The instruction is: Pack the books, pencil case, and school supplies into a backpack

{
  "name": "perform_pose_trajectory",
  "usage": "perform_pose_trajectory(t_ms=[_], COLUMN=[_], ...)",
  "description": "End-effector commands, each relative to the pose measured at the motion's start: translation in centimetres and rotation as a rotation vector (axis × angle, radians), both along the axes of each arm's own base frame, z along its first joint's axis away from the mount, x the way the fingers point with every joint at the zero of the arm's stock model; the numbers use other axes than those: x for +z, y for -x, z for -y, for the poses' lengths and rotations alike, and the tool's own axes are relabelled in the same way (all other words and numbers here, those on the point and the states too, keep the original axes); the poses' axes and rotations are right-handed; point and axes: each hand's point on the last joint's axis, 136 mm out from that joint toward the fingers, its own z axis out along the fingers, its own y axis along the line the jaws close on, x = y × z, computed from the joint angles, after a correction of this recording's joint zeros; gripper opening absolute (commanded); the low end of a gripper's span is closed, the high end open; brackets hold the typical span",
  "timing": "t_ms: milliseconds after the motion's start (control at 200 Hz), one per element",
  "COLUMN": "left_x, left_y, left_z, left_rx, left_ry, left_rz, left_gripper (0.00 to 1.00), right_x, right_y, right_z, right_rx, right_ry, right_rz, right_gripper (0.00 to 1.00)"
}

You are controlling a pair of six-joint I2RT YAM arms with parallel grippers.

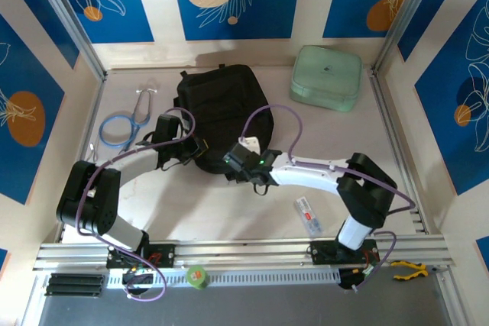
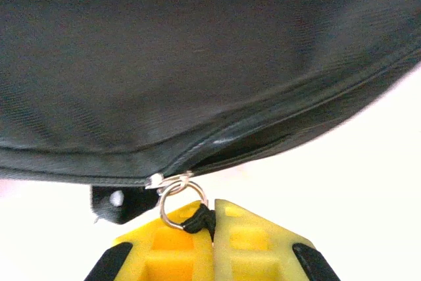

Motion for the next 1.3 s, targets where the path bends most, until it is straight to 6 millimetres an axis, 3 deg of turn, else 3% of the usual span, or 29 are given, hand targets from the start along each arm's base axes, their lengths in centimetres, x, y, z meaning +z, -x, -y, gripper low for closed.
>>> perform_pose_trajectory(t_ms=[0,125,215,325,420,520,645,800,900,1110,1295], left_x=[0.7,0.8,1.1,2.0,1.8,1.8,2.9,4.0,4.2,3.0,2.3], left_y=[-0.9,-1.2,-1.7,-3.0,-3.7,-4.3,-4.4,-2.3,-0.2,2.3,1.1], left_z=[-0.2,-0.1,0.3,1.8,1.5,-0.2,-3.8,-8.0,-9.0,-7.6,-5.6], left_rx=[0.0,-0.009,-0.039,-0.154,-0.197,-0.167,-0.076,0.003,0.029,0.073,0.069], left_ry=[-0.01,-0.015,-0.016,-0.014,-0.088,-0.164,-0.202,-0.278,-0.304,-0.155,-0.05], left_rz=[0.033,0.037,0.053,0.073,0.059,0.058,0.07,0.062,0.054,0.02,0.016], left_gripper=[0.0,0.0,0.01,0.07,0.13,0.28,0.42,0.57,0.63,0.66,0.63], right_x=[-0.8,-0.4,0.2,1.0,1.6,2.3,3.5,4.0,3.8,3.7,3.4], right_y=[0.6,-0.2,-0.6,-0.2,0.5,0.7,0.5,-0.1,-0.3,0.6,1.4], right_z=[2.8,4.0,3.8,1.1,-1.9,-4.7,-8.2,-12.6,-15.0,-17.8,-17.9], right_rx=[-0.039,-0.062,-0.04,0.102,0.236,0.319,0.389,0.46,0.5,0.559,0.568], right_ry=[0.012,-0.023,-0.07,-0.165,-0.254,-0.305,-0.358,-0.422,-0.432,-0.452,-0.473], right_rz=[-0.059,-0.073,-0.085,-0.118,-0.162,-0.168,-0.155,-0.157,-0.167,-0.188,-0.221], right_gripper=[0.0,0.0,0.0,0.0,0.0,0.0,0.0,0.0,0.0,0.0,0.0])
